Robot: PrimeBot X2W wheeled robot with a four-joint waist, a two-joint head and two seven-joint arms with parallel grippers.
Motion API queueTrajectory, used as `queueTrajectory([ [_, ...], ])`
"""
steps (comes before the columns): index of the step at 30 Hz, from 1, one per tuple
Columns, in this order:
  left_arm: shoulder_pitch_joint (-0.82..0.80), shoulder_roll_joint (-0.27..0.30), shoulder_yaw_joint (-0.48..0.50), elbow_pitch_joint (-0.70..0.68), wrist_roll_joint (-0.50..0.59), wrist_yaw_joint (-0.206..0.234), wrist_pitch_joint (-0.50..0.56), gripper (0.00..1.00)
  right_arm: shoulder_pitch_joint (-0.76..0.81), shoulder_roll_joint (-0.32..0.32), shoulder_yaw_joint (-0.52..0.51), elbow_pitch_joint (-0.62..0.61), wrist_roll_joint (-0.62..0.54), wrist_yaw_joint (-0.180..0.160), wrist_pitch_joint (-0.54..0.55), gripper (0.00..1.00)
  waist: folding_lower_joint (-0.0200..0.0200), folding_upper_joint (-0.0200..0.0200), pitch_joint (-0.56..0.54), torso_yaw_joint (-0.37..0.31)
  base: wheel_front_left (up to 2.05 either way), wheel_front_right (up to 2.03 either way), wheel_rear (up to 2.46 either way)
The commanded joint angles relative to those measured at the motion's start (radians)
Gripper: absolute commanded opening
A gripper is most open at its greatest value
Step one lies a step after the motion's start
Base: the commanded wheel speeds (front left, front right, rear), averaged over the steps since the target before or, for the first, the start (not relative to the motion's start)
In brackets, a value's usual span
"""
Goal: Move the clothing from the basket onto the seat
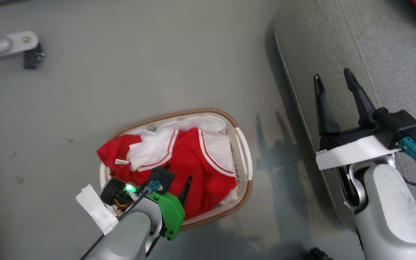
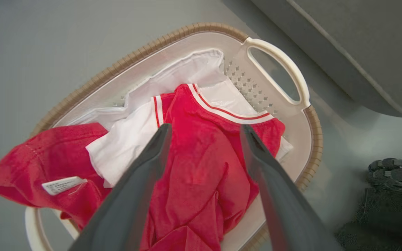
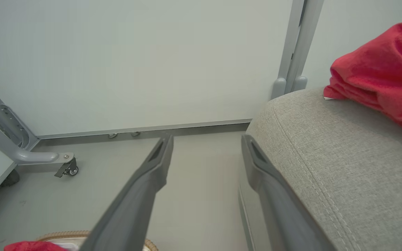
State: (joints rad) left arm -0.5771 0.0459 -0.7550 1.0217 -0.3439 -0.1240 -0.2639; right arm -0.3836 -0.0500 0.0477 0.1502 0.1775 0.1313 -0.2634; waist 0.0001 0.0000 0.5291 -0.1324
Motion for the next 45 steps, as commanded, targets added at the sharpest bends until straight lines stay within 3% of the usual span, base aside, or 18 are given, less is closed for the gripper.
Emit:
queueTrajectory([
  [1,-0.036,0.008,-0.010,0.021,-0.006,-0.004,0.003,1.00,-0.025,-0.001,0.008,-0.008,0.009,-0.001,-0.002,1.00,-0.0001,0.0000,0.164,-0.129,0.00,0.00,0.00],
  [12,-0.147,0.011,-0.057,0.194,-0.012,-0.006,0.024,1.00,-0.097,0.000,0.071,-0.042,0.050,-0.001,-0.002,1.00,-0.0001,0.0000,0.326,-0.216,0.00,0.00,0.00],
  [24,-0.184,0.058,-0.032,0.257,-0.059,0.027,0.093,1.00,-0.115,-0.001,0.099,-0.044,0.075,-0.001,-0.002,1.00,-0.0001,0.0000,0.373,-0.251,0.00,0.00,0.00],
  [25,-0.183,0.060,-0.028,0.259,-0.061,0.031,0.097,0.88,-0.117,-0.001,0.099,-0.043,0.075,-0.001,-0.002,1.00,-0.0001,0.0000,0.373,-0.251,0.00,0.00,0.00],
  [26,-0.182,0.061,-0.027,0.260,-0.063,0.033,0.101,0.51,-0.119,-0.001,0.098,-0.040,0.076,-0.001,-0.002,1.00,-0.0001,0.0000,0.372,-0.250,0.00,0.00,0.00],
  [27,-0.181,0.061,-0.027,0.261,-0.065,0.033,0.103,0.38,-0.121,-0.001,0.096,-0.038,0.075,-0.001,-0.002,1.00,-0.0001,0.0000,0.370,-0.248,0.00,0.00,0.00],
  [29,-0.178,0.057,-0.027,0.261,-0.069,0.034,0.099,0.00,-0.124,-0.001,0.091,-0.032,0.069,-0.001,-0.002,1.00,-0.0001,0.0000,0.360,-0.242,0.00,0.00,0.00],
  [45,-0.114,0.009,-0.107,0.178,-0.064,-0.004,0.005,0.00,-0.056,-0.002,0.027,0.016,-0.014,-0.001,-0.002,1.00,-0.0001,0.0000,0.122,-0.118,0.00,0.00,0.00],
])
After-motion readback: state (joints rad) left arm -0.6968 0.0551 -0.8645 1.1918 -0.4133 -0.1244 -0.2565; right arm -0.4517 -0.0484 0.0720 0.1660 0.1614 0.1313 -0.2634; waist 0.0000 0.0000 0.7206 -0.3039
